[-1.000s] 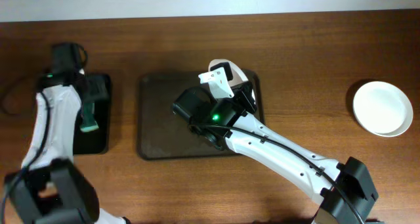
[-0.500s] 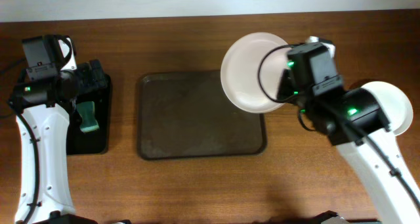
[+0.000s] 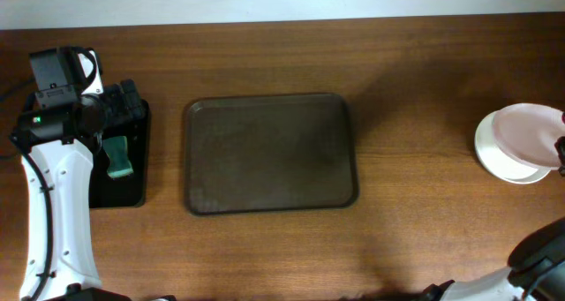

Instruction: Clean dirty plates on tray and stack at the side

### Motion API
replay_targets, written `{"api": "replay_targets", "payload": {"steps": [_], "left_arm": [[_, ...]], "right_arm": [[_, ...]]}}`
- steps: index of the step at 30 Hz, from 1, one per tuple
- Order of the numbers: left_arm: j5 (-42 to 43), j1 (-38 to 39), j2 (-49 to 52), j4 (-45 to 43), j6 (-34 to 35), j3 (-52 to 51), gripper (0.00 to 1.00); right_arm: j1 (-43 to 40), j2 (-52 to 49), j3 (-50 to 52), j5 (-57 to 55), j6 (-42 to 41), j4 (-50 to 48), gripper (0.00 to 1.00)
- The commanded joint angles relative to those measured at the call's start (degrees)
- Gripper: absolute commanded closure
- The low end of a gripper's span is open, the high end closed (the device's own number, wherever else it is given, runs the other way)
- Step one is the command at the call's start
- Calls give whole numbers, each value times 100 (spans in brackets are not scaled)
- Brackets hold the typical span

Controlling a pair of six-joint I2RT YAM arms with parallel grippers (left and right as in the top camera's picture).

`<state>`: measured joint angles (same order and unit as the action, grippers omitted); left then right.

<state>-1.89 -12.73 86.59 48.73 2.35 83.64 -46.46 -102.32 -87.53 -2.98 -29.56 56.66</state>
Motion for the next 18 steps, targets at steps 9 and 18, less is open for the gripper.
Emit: {"api": "replay_targets", "payload": {"steps": [9,18], "left_arm": [[24,-9,-4,0,-68,59,1],[24,-9,-4,2,-68,59,1]], "right_arm": [[-2,-817,-48,345,190,-269,47],[868,2070,-2006,2680,2828,2979,42]]}}
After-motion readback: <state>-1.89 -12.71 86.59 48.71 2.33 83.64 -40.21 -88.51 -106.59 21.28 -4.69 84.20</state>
